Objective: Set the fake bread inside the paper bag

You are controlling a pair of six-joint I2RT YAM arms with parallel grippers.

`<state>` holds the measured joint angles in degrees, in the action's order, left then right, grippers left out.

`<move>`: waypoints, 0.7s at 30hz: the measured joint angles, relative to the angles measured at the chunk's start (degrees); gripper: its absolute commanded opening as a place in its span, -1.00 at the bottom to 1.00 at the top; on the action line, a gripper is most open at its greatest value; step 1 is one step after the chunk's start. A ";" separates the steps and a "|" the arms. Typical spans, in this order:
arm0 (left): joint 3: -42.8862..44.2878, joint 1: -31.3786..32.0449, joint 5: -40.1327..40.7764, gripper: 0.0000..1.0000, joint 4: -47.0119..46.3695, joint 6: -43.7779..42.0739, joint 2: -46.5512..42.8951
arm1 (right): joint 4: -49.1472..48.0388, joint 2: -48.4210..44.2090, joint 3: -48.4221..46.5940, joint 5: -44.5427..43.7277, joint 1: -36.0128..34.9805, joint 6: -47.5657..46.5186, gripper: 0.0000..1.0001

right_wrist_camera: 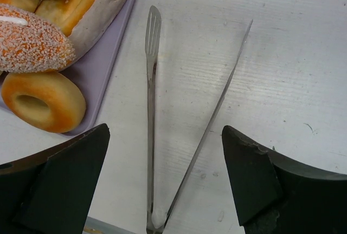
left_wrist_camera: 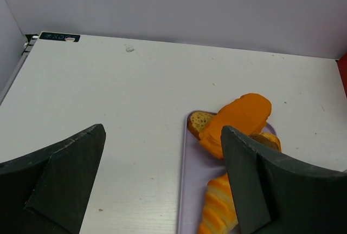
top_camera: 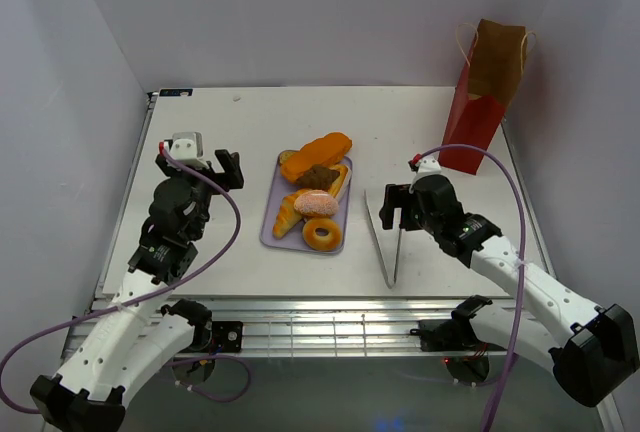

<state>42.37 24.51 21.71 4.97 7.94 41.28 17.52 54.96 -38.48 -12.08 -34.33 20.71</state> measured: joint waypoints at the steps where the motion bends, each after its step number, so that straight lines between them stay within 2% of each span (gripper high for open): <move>1: 0.00 0.00 0.00 0.96 0.00 0.02 -0.15 | 0.02 0.28 0.00 -0.02 0.00 0.20 0.80; 15: 0.00 0.00 -0.35 0.96 -0.02 0.04 -0.61 | -3.50 -4.87 8.33 3.02 -0.66 2.78 0.80; 21: 0.00 0.00 -0.52 0.96 0.11 0.07 -0.63 | -2.01 0.94 8.02 -3.10 -10.86 2.75 0.80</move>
<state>42.37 24.51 21.19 5.08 8.01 40.64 15.51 55.90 -30.46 -15.18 -45.19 23.46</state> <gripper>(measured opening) 0.979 0.900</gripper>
